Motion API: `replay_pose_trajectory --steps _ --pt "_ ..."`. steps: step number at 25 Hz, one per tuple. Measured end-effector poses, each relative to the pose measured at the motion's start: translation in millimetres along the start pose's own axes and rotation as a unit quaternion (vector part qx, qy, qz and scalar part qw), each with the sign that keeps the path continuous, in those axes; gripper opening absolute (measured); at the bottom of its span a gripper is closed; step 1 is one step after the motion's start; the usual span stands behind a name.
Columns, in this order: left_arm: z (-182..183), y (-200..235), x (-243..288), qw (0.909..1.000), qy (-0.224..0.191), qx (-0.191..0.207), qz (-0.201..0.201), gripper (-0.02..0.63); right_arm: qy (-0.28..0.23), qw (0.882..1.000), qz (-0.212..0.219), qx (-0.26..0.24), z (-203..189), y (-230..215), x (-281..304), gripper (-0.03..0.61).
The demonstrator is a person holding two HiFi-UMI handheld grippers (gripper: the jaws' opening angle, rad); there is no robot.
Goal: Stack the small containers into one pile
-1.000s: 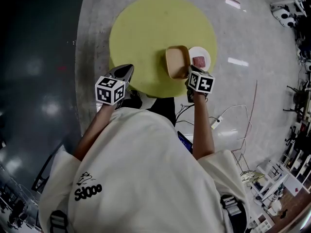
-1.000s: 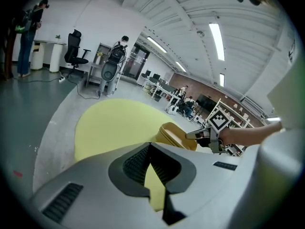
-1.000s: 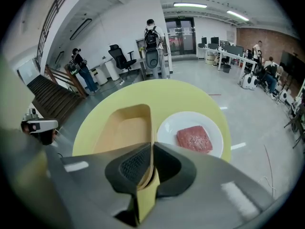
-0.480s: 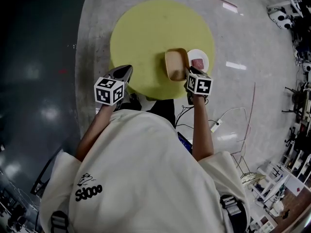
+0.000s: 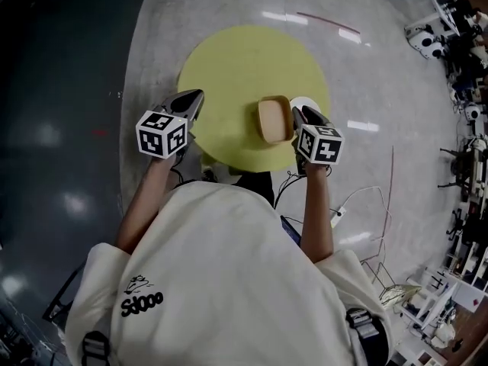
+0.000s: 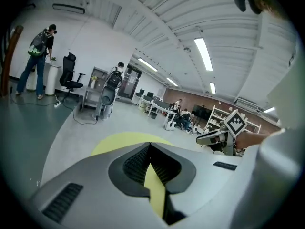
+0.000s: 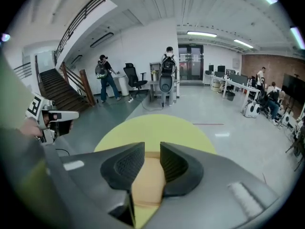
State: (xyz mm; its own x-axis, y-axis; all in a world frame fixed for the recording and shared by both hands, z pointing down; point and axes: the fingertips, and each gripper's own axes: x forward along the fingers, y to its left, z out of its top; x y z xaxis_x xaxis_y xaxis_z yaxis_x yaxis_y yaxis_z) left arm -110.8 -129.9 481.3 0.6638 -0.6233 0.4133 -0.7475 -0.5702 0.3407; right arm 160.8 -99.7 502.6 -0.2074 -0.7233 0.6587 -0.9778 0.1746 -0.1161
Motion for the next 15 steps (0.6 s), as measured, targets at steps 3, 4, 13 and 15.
replay_pose_trajectory --steps 3,4,13,15 --pt "29.1 -7.7 -5.8 0.9986 -0.014 0.049 -0.014 0.005 -0.041 0.999 0.012 -0.015 30.1 20.3 -10.7 0.089" --pt "36.9 -11.7 -7.3 0.9973 -0.016 0.069 -0.018 0.005 -0.056 0.998 0.016 -0.022 40.0 26.8 -15.1 0.075" --pt "98.5 -60.5 -35.8 0.9751 -0.048 0.212 -0.046 0.005 -0.167 0.978 0.063 -0.106 122.2 92.5 -77.6 0.011" --pt "108.4 -67.0 -40.3 0.9706 -0.058 0.230 -0.044 0.005 -0.184 0.973 0.069 -0.122 134.5 101.9 -88.7 0.011"
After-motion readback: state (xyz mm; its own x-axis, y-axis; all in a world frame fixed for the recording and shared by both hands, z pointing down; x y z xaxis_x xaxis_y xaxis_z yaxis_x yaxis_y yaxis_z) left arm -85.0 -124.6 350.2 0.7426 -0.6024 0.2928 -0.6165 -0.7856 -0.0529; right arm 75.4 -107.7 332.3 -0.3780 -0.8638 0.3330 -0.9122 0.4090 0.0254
